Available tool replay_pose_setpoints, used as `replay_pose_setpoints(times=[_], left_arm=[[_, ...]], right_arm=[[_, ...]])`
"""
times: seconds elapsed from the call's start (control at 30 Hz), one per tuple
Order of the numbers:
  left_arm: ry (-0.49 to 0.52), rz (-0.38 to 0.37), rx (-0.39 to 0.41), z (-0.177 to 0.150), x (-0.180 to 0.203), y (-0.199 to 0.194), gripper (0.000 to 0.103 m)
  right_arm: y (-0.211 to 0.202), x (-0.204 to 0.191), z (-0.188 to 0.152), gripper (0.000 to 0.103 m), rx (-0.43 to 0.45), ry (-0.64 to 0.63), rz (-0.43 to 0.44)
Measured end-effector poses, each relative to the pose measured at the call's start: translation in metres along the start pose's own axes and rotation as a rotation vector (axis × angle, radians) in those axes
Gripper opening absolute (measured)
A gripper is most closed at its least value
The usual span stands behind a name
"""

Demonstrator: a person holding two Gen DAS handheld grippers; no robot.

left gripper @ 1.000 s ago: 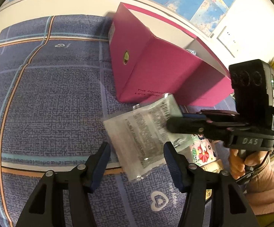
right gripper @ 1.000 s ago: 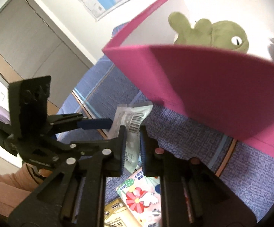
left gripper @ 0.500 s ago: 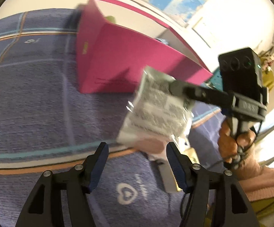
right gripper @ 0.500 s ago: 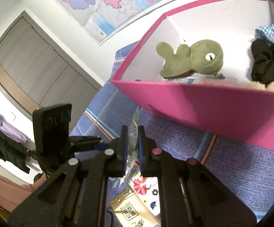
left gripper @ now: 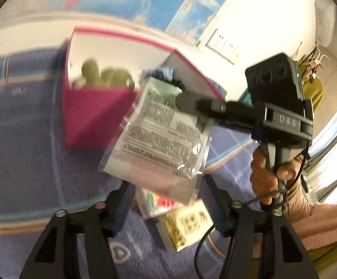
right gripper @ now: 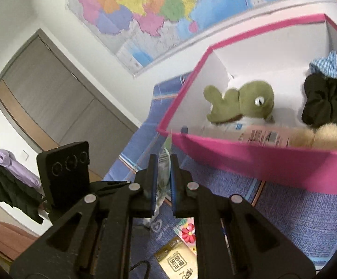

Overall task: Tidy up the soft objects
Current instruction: 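Lift the clear packet with both grippers over the pink box, then lower the clear packet into the box and open both grippers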

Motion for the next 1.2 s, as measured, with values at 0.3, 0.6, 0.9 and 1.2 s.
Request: replay_pose_setpoints(times=[0.3, 0.6, 0.9, 1.2], left_arm=[[0.109, 0.13, 0.031, 0.053, 0.01, -0.014, 0.051], [0.14, 0.239, 0.007, 0.086, 0.006, 0.002, 0.051], [0.126, 0.341, -0.064, 0.092, -0.012, 0.021, 0.051], [0.128, 0.393, -0.042, 0.095, -0.014, 0.014, 0.051]], right_arm=[[-0.026, 0.004, 0.031, 0.012, 0.105, -0.003, -0.047], [-0.009, 0.021, 0.051, 0.012, 0.103, 0.008, -0.097], [0.02, 0.046, 0.055, 0.018, 0.015, 0.046, -0.157], [0.038, 0.045, 0.051, 0.024, -0.078, -0.045, -0.33]])
Point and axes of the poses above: each gripper's, at about its wrist camera, not at the fingertips, and y roughly the way its jaws point, x to its right, z to its top, the point moved 1 cm from there along y, roughly the way its jaws point, and after that the axes turned 8 degrees about -z, right-handed, at the moved point
